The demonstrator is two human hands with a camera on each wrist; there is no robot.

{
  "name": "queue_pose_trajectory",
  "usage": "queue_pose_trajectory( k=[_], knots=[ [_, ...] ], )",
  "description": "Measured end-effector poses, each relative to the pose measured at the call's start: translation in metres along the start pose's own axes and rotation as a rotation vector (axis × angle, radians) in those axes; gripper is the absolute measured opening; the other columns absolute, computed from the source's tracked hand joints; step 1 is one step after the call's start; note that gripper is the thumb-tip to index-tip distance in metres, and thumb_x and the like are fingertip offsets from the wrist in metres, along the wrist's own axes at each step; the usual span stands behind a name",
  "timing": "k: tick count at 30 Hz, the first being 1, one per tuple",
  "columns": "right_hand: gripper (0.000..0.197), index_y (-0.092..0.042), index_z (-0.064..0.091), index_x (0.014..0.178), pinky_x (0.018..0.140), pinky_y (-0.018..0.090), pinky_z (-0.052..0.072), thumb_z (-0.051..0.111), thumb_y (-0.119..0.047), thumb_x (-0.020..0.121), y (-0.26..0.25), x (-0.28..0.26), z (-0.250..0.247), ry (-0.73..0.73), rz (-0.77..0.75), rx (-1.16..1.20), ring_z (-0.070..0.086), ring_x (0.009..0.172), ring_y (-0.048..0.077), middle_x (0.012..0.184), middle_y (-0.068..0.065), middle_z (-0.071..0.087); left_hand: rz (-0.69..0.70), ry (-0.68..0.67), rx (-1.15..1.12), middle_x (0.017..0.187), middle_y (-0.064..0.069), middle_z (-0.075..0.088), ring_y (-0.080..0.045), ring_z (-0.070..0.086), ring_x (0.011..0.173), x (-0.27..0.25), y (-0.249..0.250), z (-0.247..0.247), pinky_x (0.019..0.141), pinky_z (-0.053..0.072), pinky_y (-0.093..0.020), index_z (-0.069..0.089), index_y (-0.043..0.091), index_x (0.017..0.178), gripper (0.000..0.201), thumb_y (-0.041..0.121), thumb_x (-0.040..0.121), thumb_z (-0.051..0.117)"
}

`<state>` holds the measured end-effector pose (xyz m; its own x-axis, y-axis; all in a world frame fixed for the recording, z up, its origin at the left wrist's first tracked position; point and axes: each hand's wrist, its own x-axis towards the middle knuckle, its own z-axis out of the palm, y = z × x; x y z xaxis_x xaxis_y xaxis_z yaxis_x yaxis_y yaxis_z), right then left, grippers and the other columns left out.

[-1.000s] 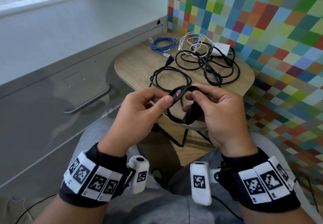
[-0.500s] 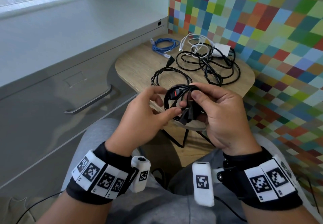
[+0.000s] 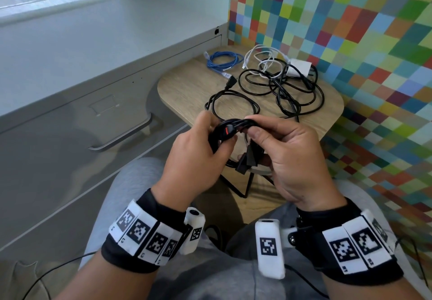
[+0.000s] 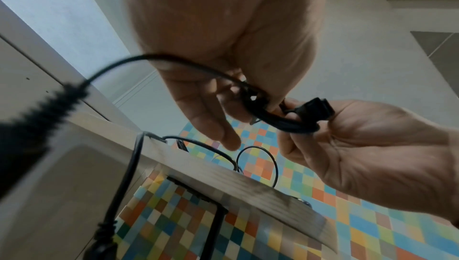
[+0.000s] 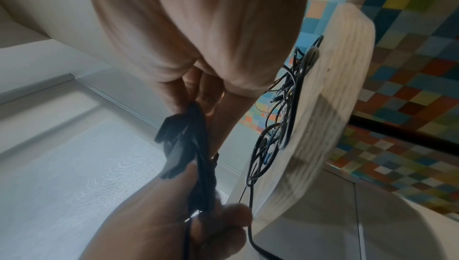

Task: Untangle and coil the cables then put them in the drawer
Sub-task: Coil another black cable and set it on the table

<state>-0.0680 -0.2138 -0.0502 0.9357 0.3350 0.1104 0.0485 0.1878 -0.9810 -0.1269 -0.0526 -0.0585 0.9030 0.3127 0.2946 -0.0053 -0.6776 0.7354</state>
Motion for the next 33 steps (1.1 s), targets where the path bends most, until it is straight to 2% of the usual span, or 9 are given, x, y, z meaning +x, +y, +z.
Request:
queue_pose_trajectory(
  k=[4,7,10,12,16,20,24,26,33],
  knots=[
    [0.020,-0.018,0.082,0.104,0.088,0.060,0.061,0.070,-0.004,0.094,0.005,0.000,0.000,0.006,-0.005,-0.024,0.076,0.101,0.034,0.102,0.012,0.080,-0.068,-0.145,-0.245,0.080,0.004,0.072,-0.006,0.070,0.069,0.000,-0.001,0.001,0.062,0.056,-0.031,0.050,0.034,0.114,0.023,0.020,0.101,0.062],
    [0.021,-0.020,0.083,0.102,0.089,0.064,0.059,0.070,-0.004,0.095,0.005,0.000,-0.002,-0.024,0.012,-0.007,0.075,0.102,0.037,0.103,0.013,0.079,-0.112,-0.239,-0.537,0.084,0.002,0.067,-0.009,0.071,0.076,0.003,-0.005,0.000,0.072,0.056,-0.023,0.059,0.020,0.117,0.024,0.002,0.101,0.060],
    [0.022,-0.018,0.083,0.098,0.081,0.063,0.061,0.068,-0.002,0.094,0.000,0.001,-0.002,-0.023,0.056,0.047,0.074,0.090,0.026,0.094,0.010,0.078,-0.170,-0.320,-0.819,0.084,-0.004,0.060,-0.016,0.067,0.078,0.003,-0.010,0.000,0.080,0.054,-0.028,0.060,0.012,0.121,0.035,-0.009,0.093,0.064],
    [0.020,-0.016,0.081,0.098,0.078,0.061,0.062,0.068,-0.003,0.092,-0.003,0.002,-0.002,-0.010,0.067,0.065,0.071,0.082,0.021,0.088,0.008,0.077,-0.233,-0.375,-1.068,0.084,-0.009,0.056,-0.022,0.061,0.078,0.003,-0.012,-0.004,0.080,0.051,-0.033,0.059,0.007,0.125,0.042,-0.009,0.086,0.060],
    [0.018,-0.017,0.082,0.097,0.077,0.070,0.059,0.070,-0.011,0.085,-0.006,0.002,-0.004,-0.017,0.090,0.082,0.064,0.082,0.026,0.086,0.011,0.071,-0.347,-0.486,-1.368,0.094,-0.015,0.056,-0.027,0.060,0.074,0.006,-0.014,-0.012,0.080,0.051,-0.037,0.057,0.002,0.130,0.041,0.005,0.091,0.043],
    [0.019,-0.017,0.083,0.094,0.070,0.056,0.062,0.071,-0.014,0.080,-0.007,0.001,-0.004,-0.043,0.103,0.155,0.061,0.083,0.031,0.088,0.015,0.067,-0.391,-0.492,-1.470,0.096,-0.015,0.057,-0.023,0.057,0.070,0.007,-0.012,-0.011,0.089,0.056,-0.045,0.067,0.001,0.118,0.039,0.017,0.097,0.039],
    [0.017,-0.013,0.082,0.097,0.077,0.068,0.060,0.069,-0.005,0.088,-0.005,0.003,-0.004,-0.020,0.107,0.146,0.064,0.085,0.031,0.091,0.016,0.071,-0.418,-0.431,-1.390,0.104,-0.013,0.067,-0.021,0.060,0.074,0.007,-0.016,-0.010,0.102,0.035,-0.052,0.062,-0.006,0.130,0.041,0.010,0.099,0.041],
    [0.020,-0.012,0.081,0.099,0.081,0.069,0.059,0.067,0.000,0.092,-0.003,0.004,-0.004,-0.008,0.119,0.114,0.067,0.087,0.029,0.095,0.016,0.074,-0.457,-0.399,-1.374,0.109,-0.015,0.069,-0.021,0.063,0.077,0.008,-0.017,-0.010,0.103,0.038,-0.053,0.058,-0.008,0.135,0.042,0.006,0.098,0.043],
    [0.019,-0.012,0.079,0.099,0.060,0.034,0.062,0.068,-0.003,0.086,-0.002,0.003,-0.003,-0.038,0.137,0.154,0.072,0.077,0.015,0.087,0.007,0.077,-0.527,-0.384,-1.414,0.100,-0.012,0.072,-0.018,0.066,0.075,0.010,-0.019,-0.008,0.092,0.055,-0.044,0.064,-0.002,0.129,0.045,0.001,0.088,0.047]
  ],
)
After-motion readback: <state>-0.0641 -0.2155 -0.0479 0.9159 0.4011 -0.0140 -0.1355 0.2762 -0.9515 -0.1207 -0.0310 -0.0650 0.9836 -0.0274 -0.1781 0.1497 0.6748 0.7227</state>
